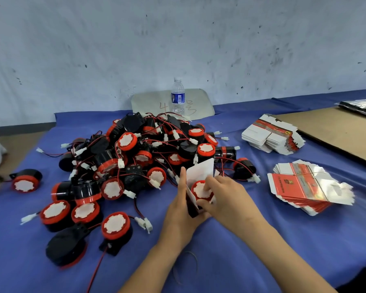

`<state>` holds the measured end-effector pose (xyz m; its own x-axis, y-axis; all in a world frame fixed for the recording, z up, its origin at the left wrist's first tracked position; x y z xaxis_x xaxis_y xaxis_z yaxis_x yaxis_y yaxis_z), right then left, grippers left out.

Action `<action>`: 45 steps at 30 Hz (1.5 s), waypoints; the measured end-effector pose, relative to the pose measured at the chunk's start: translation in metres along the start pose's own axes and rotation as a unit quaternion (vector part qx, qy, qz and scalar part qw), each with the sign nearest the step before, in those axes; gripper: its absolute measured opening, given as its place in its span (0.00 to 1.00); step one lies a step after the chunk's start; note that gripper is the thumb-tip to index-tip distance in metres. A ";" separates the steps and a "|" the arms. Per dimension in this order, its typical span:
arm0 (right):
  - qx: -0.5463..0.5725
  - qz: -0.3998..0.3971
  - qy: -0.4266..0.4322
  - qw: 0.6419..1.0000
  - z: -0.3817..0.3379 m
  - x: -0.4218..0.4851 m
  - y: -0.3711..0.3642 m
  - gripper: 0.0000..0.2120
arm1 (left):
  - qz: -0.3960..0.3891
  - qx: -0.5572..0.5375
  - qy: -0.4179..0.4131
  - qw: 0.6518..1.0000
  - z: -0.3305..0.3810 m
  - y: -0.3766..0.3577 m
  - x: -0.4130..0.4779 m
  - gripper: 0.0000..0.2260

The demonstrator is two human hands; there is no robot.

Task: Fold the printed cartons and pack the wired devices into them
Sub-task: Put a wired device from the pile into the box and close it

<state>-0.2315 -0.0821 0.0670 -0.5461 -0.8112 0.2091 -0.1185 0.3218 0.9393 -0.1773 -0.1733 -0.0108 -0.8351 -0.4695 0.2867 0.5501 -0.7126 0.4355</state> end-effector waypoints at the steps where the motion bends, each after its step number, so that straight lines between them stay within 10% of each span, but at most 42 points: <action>1: -0.001 -0.018 -0.004 1.000 0.001 0.001 -0.002 0.13 | -0.001 0.004 0.000 1.000 -0.001 0.000 0.000 0.54; 9: -0.045 -0.158 -0.027 0.986 0.004 0.011 -0.012 0.08 | 0.016 0.142 -0.082 0.986 0.037 -0.004 -0.012 0.48; 14: 0.028 -0.211 0.025 0.977 0.004 0.003 -0.016 0.11 | 0.037 0.220 -0.017 0.975 0.038 -0.001 -0.016 0.14; 22: 0.211 0.081 0.002 0.974 0.039 -0.004 0.050 0.06 | 0.002 0.225 0.049 0.973 0.029 -0.010 -0.011 0.10; 33: 0.305 0.227 -0.061 0.923 0.060 -0.006 0.035 0.04 | -0.003 0.222 0.028 0.975 0.027 -0.013 -0.010 0.12; 37: 0.367 0.293 -0.066 0.880 0.058 -0.015 0.031 0.25 | -0.004 0.234 0.031 0.972 0.026 -0.014 -0.009 0.13; 45: 0.290 0.283 -0.063 0.912 0.047 -0.018 0.011 0.23 | 0.005 0.230 0.011 0.973 0.028 -0.013 -0.009 0.13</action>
<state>-0.2624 -0.0408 0.0606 -0.7424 -0.3842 0.5488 -0.1868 0.9054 0.3811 -0.1770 -0.1447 0.0048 -0.8262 -0.4906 0.2769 0.4964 -0.4016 0.7696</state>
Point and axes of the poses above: each hand's wrist, its own x-axis towards the middle knuckle, its own y-axis out of the back of the hand, z = x × y, the point moved 9 cm from there along x, towards the middle knuckle, and after that the axes turned 5 degrees about -z, right-handed, at the moved point
